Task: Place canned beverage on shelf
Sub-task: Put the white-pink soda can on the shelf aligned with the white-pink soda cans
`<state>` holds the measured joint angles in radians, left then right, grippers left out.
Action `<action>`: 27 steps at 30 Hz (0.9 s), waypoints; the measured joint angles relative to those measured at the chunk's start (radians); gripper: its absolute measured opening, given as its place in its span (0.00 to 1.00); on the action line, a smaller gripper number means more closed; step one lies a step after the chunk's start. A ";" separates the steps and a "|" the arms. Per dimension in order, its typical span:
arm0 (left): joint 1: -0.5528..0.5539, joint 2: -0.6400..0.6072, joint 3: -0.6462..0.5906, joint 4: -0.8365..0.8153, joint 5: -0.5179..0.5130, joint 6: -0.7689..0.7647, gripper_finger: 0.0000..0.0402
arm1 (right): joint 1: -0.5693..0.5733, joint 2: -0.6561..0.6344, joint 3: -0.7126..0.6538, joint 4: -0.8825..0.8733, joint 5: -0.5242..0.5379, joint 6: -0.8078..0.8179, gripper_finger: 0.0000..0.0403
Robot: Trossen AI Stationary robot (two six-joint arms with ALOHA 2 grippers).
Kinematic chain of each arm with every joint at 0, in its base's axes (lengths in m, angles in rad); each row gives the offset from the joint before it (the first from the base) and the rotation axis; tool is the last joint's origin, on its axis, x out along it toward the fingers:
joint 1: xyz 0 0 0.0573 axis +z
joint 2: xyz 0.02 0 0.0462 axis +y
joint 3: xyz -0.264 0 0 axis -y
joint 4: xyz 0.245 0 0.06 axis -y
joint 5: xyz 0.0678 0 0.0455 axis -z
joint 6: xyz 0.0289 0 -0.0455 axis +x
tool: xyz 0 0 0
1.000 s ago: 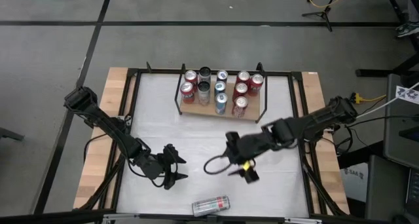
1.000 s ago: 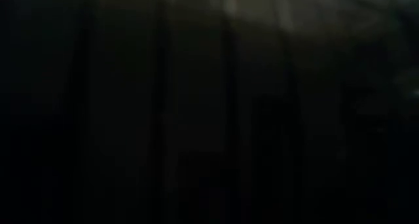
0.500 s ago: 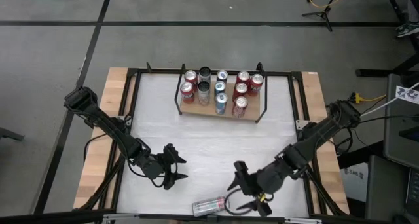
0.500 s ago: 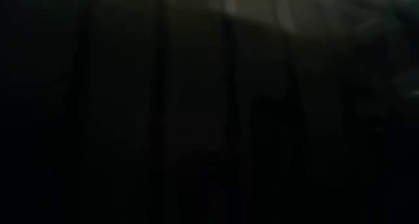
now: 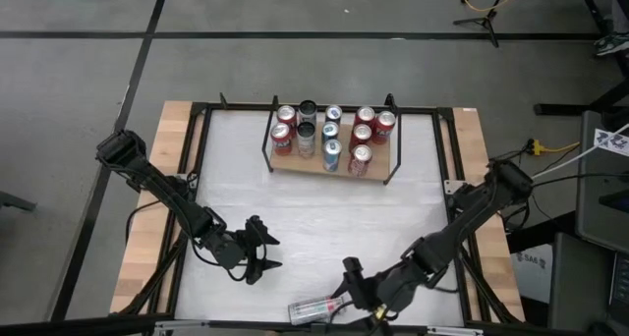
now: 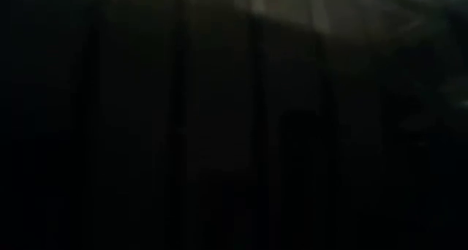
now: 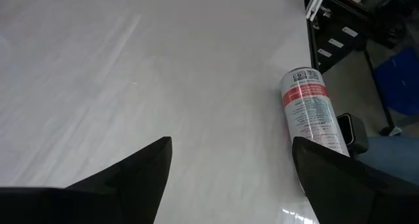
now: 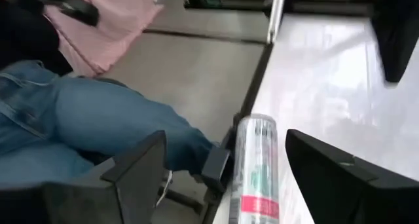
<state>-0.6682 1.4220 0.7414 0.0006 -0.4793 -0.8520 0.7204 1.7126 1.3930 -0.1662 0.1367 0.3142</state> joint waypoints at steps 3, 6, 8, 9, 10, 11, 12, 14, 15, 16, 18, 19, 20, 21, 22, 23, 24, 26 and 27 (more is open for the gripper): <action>0.000 0.000 0.000 0.000 -0.001 0.000 0.77 | -0.001 0.040 0.000 -0.002 0.003 0.030 0.75; 0.000 0.000 0.000 0.000 -0.001 0.002 0.77 | -0.001 0.071 0.000 -0.001 0.003 0.048 0.75; 0.000 0.000 0.000 0.000 -0.001 0.012 0.77 | -0.001 0.089 0.000 -0.001 0.003 0.048 0.75; 0.000 0.000 0.000 0.000 -0.001 0.018 0.77 | -0.001 0.097 0.000 -0.001 0.003 0.048 0.75; 0.000 0.000 0.000 0.000 -0.001 0.023 0.77 | -0.001 0.105 0.000 -0.001 0.003 0.048 0.75; 0.000 0.000 0.000 0.000 -0.001 0.024 0.77 | -0.001 0.112 0.000 -0.001 0.003 0.048 0.75; 0.000 0.000 0.000 0.000 -0.001 0.024 0.77 | -0.001 0.120 0.000 -0.001 0.003 0.048 0.75; 0.000 0.000 0.000 0.000 -0.001 0.024 0.77 | -0.001 0.133 0.000 0.001 0.003 0.049 0.75; 0.000 0.000 0.000 0.000 0.000 0.024 0.77 | -0.001 0.139 0.000 0.004 0.002 0.052 0.75; 0.000 0.000 0.000 0.000 0.000 0.025 0.77 | -0.001 0.145 0.000 0.006 0.003 0.061 0.75; 0.000 0.000 0.000 0.000 0.000 0.024 0.77 | 0.000 0.161 0.000 0.028 0.003 0.086 0.75; 0.000 0.000 0.000 0.000 0.000 0.024 0.77 | 0.000 0.170 0.000 0.042 0.003 0.098 0.75; 0.000 0.000 0.000 0.000 0.000 0.024 0.77 | 0.000 0.178 0.000 0.056 0.001 0.104 0.75; 0.000 0.000 0.000 0.000 0.000 0.024 0.77 | 0.000 0.187 0.000 0.066 -0.002 0.105 0.75; 0.000 0.000 0.000 0.000 0.000 0.024 0.77 | 0.000 0.193 0.000 0.068 -0.010 0.106 0.75; 0.000 0.000 0.000 0.000 0.001 0.024 0.77 | 0.000 0.200 0.000 0.067 -0.011 0.105 0.75; 0.000 0.000 0.000 0.000 0.001 0.024 0.77 | 0.000 0.206 0.000 0.066 -0.011 0.103 0.75; 0.000 0.000 0.000 0.000 0.001 0.024 0.77 | 0.000 0.218 0.000 0.062 0.000 0.101 0.75; 0.000 0.000 0.000 0.000 0.001 0.024 0.77 | 0.000 0.224 0.000 0.061 0.006 0.101 0.75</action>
<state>-0.6682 1.4216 0.7414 0.0004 -0.4785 -0.8275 0.7208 1.9370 1.3930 -0.1048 0.1427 0.4153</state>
